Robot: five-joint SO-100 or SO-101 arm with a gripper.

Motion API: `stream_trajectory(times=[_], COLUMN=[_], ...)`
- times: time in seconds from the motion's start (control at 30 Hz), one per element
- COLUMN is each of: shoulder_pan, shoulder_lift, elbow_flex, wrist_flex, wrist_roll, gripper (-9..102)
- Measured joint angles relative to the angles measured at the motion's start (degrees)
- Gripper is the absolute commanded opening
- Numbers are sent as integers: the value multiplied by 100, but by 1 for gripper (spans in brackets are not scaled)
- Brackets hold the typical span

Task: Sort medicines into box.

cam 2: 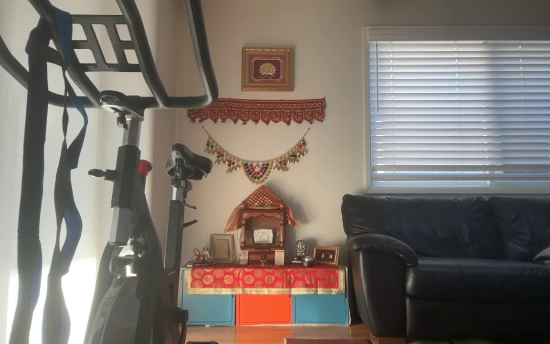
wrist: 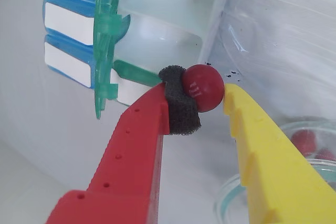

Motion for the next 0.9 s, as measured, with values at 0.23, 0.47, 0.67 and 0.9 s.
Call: stream_trajectory(times=[0.23, 0.47, 0.67, 0.9], shoulder_pan=[0, -26, -44, -167], shoulder_lift=[-202, -202, -281, -510], elbow_flex=[-193, -114, -88, -88], wrist_flex=[-492, -1055, -1125, -1134], wrist_roll=[255, 316, 316, 264], gripper=[1, 1, 1, 1])
